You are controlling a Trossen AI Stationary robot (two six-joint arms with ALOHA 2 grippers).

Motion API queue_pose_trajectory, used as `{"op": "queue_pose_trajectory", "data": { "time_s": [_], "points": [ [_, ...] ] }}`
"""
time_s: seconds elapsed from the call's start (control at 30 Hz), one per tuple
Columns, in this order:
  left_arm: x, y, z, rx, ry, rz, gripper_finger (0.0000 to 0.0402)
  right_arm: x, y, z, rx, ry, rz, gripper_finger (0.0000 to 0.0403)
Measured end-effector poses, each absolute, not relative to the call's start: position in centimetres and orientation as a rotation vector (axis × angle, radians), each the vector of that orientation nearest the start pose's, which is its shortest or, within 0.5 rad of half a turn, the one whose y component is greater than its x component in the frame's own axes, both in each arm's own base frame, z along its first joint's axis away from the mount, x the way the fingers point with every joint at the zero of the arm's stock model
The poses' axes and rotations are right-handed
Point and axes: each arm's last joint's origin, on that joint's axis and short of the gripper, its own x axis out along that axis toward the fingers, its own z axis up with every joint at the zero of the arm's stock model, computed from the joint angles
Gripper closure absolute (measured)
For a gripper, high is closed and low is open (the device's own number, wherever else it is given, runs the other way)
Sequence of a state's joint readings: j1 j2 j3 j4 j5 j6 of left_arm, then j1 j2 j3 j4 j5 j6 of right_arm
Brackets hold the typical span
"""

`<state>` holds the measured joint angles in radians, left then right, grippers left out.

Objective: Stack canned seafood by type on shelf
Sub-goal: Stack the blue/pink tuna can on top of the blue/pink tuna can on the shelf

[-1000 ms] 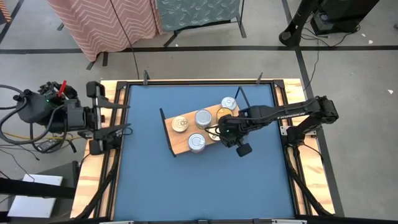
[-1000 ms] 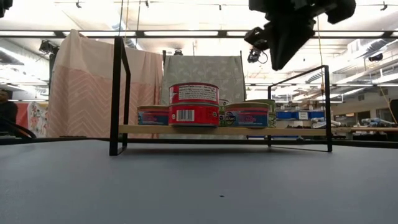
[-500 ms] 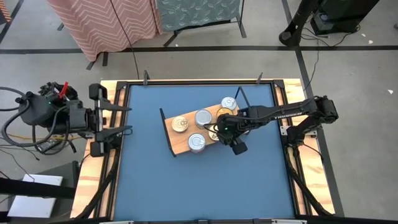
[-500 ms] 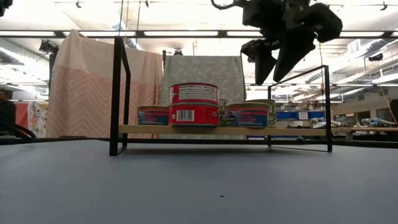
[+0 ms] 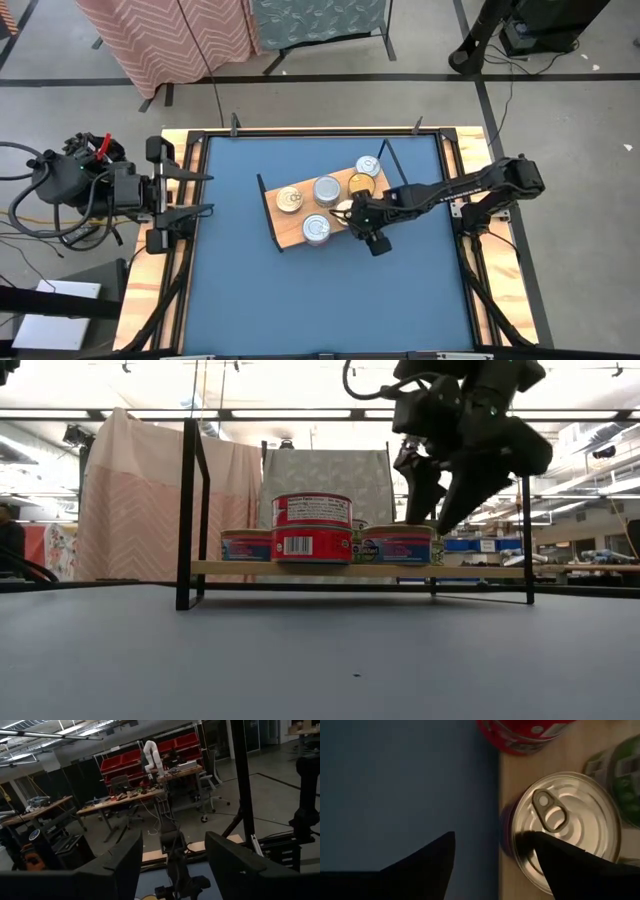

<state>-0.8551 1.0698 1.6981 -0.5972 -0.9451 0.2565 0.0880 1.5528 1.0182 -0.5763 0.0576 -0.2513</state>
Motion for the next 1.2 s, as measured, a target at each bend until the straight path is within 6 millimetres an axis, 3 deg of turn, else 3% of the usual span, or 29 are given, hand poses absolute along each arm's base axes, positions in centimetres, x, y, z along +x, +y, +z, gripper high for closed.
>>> {"op": "queue_pose_trajectory", "data": {
  "time_s": [0.33,0.77,1.2],
  "points": [
    [11.0,-9.1,53.0,0.229,-0.008,0.092,0.0184,29.6,3.3,19.9,-0.378,1.070,0.066,0.0130],
    [11.0,-9.1,53.0,0.230,-0.008,0.092,0.0184,29.3,4.8,19.3,-0.342,1.045,0.045,0.0159],
    [11.0,-9.1,53.0,0.229,-0.010,0.075,0.0184,29.5,4.1,19.2,-0.256,1.036,0.011,0.0096]
  ]
}}
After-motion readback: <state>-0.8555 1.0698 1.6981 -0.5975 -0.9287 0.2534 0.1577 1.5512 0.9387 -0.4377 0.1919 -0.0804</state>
